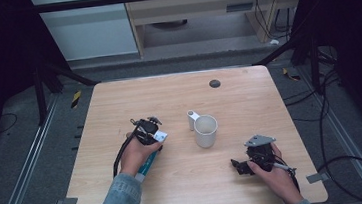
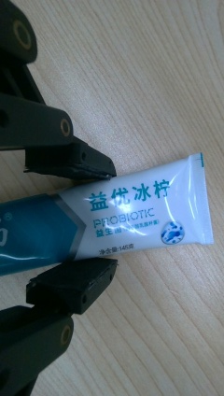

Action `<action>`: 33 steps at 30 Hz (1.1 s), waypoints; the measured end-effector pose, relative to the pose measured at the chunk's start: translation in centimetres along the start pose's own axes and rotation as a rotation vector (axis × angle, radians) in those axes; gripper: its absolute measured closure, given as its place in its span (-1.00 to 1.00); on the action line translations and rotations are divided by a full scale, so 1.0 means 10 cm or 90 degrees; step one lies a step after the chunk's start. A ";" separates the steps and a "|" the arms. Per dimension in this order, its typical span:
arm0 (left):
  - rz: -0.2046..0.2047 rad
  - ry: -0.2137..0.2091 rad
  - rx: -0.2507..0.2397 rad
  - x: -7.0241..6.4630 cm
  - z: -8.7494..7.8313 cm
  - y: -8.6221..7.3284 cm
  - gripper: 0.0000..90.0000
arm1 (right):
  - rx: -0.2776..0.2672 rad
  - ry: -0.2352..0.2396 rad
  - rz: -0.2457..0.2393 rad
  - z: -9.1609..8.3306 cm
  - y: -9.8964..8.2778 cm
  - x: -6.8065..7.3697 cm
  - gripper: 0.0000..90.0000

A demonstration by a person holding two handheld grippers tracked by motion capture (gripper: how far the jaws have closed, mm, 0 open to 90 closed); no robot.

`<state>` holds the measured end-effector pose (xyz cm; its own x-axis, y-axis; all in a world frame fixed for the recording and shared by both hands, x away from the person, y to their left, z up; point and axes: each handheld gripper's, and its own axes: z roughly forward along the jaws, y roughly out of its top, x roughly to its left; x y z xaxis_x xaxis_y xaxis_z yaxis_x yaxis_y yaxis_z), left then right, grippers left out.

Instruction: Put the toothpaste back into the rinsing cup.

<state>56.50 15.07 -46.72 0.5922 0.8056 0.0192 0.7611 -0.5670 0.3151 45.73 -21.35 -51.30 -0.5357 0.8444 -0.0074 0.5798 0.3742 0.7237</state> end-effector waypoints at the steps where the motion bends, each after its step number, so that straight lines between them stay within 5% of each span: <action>1: -0.002 -0.001 0.000 0.00 0.00 0.00 0.10 | 0.001 0.000 0.000 0.00 0.00 0.00 -0.99; 15: -0.002 -0.003 0.022 -0.01 0.00 0.05 0.21 | 0.000 0.000 0.000 0.00 0.00 0.00 -0.99; 33: 0.028 0.012 0.028 -0.09 -0.02 0.08 0.50 | 0.000 0.000 0.000 0.00 0.00 0.00 -0.99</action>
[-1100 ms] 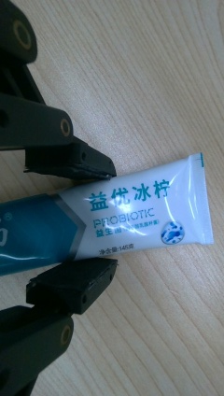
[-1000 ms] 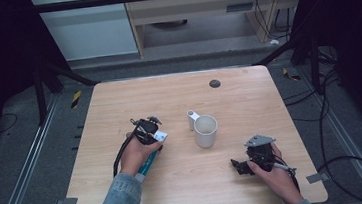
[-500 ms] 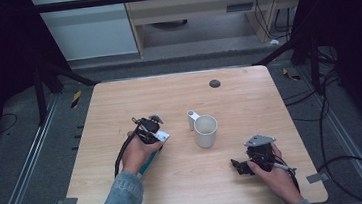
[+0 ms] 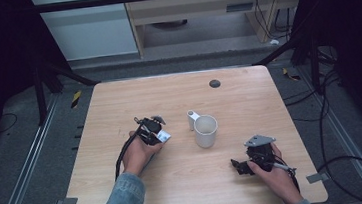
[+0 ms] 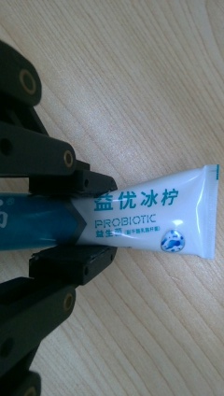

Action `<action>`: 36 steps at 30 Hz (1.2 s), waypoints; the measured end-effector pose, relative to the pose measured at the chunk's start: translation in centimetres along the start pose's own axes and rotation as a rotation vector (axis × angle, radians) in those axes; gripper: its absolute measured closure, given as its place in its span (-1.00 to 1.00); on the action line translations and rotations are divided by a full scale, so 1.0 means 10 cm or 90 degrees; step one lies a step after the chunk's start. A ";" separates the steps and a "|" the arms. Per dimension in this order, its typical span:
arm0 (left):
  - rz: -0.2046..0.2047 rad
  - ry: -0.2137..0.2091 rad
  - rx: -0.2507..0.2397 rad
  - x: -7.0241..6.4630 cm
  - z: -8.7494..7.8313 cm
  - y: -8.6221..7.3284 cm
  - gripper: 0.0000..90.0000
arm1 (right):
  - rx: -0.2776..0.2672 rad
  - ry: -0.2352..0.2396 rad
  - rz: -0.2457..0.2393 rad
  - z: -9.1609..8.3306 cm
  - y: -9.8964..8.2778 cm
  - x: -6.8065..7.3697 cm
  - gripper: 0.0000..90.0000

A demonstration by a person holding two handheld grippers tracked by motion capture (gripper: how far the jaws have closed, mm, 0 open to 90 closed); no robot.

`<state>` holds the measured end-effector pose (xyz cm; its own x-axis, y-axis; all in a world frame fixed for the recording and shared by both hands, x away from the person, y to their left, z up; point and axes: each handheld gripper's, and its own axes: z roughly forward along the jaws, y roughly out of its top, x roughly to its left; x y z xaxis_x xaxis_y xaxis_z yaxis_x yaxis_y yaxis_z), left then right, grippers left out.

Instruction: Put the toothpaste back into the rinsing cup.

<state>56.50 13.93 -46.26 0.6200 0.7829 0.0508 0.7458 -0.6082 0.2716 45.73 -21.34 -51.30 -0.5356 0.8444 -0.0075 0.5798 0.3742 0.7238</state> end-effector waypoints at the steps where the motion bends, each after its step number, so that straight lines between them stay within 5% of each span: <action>1: 0.000 0.001 -0.002 0.00 -0.01 0.00 0.51 | 0.000 0.000 0.000 0.00 0.00 0.00 -0.99; 10: 0.007 0.002 -0.010 0.00 -0.07 -0.02 0.71 | 0.001 0.003 0.004 0.00 0.00 0.00 -0.99; 22: -0.018 0.002 -0.106 0.00 -0.52 -0.12 0.74 | 0.000 0.000 0.000 0.00 0.00 0.00 -0.99; 36: -0.041 0.008 -0.153 0.04 -0.74 -0.11 0.74 | 0.001 0.000 0.000 0.00 0.00 0.00 -0.99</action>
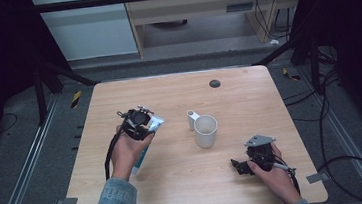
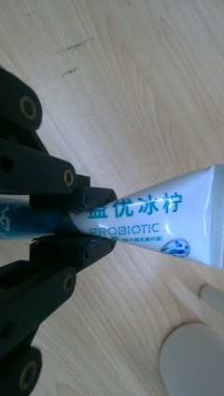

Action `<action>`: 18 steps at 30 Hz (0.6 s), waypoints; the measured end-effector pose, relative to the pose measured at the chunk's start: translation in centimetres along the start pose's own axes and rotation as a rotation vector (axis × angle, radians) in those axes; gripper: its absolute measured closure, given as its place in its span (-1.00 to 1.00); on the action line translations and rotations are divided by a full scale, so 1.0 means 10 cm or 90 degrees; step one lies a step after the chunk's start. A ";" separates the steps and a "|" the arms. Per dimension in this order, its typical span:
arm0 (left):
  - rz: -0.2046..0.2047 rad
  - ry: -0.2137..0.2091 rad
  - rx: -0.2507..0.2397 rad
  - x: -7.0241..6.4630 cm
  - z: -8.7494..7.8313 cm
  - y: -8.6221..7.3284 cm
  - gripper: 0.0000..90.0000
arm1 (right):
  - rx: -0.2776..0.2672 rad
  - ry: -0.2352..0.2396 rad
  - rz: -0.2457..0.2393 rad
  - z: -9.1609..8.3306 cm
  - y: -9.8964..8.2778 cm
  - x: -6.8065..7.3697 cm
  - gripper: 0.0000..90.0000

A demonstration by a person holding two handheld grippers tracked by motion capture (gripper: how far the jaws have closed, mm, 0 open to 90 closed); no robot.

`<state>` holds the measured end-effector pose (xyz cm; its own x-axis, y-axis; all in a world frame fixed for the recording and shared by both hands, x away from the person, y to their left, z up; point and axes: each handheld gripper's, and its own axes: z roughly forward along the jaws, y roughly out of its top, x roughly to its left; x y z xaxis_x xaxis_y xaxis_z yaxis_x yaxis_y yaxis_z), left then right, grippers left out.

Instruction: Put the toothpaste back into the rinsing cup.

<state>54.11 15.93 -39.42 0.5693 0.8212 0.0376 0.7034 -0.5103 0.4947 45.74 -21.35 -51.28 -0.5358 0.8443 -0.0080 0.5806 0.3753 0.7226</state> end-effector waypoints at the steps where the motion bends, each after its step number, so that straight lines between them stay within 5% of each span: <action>1: 0.000 0.000 -0.004 0.00 -0.01 0.01 0.74 | 0.000 0.000 0.001 0.00 0.00 0.00 -0.99; 18: 0.002 0.012 -0.072 -0.09 -0.14 0.20 0.74 | -0.001 0.000 -0.003 0.01 0.00 0.00 -0.99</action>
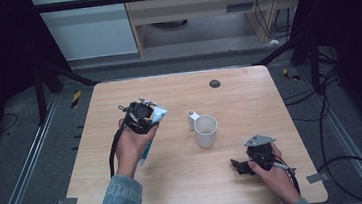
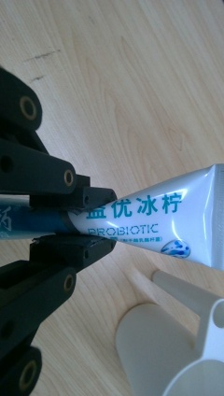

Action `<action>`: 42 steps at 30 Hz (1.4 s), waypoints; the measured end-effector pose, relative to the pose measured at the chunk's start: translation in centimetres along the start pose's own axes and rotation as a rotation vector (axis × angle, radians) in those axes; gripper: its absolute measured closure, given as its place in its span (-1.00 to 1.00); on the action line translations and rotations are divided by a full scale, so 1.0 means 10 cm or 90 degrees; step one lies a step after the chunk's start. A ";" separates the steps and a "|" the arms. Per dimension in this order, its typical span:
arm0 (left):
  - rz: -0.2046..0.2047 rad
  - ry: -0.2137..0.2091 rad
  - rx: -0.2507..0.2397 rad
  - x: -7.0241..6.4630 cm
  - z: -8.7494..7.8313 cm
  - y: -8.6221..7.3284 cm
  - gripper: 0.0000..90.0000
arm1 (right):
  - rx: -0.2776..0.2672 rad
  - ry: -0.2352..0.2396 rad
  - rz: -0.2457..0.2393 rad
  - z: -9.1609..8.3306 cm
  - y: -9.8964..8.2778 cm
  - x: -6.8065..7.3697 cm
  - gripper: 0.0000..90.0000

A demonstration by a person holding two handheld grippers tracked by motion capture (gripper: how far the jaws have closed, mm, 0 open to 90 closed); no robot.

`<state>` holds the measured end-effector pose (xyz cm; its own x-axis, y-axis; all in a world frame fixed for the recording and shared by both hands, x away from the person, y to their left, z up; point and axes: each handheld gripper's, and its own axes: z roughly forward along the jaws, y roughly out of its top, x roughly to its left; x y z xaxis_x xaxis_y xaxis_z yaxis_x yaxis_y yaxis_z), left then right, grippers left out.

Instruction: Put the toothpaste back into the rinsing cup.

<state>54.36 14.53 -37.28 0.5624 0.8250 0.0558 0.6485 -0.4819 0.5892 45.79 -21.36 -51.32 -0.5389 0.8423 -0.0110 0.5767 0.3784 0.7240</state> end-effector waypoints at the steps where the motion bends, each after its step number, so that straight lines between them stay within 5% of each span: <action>1: -0.001 -0.002 -0.003 -0.01 0.00 0.01 0.74 | 0.001 0.000 0.003 0.00 0.00 0.00 -0.99; 11: 0.004 -0.012 -0.061 -0.16 -0.07 0.18 0.74 | 0.001 0.000 0.003 0.00 0.00 0.00 -0.99; 21: 0.011 -0.030 -0.071 -0.26 -0.03 0.29 0.74 | 0.002 0.001 0.004 0.00 0.00 0.00 -0.99; 29: 0.010 -0.032 -0.108 -0.39 -0.09 0.38 0.74 | 0.001 0.001 0.004 0.00 0.00 0.00 -0.99; 42: 0.018 -0.004 -0.151 -0.62 -0.21 0.53 0.74 | 0.001 0.005 -0.002 0.02 0.02 0.00 -0.99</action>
<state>53.20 7.47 -32.87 0.5826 0.8097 0.0710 0.4939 -0.4220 0.7603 46.05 -21.24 -51.30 -0.5452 0.8383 -0.0084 0.5755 0.3816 0.7233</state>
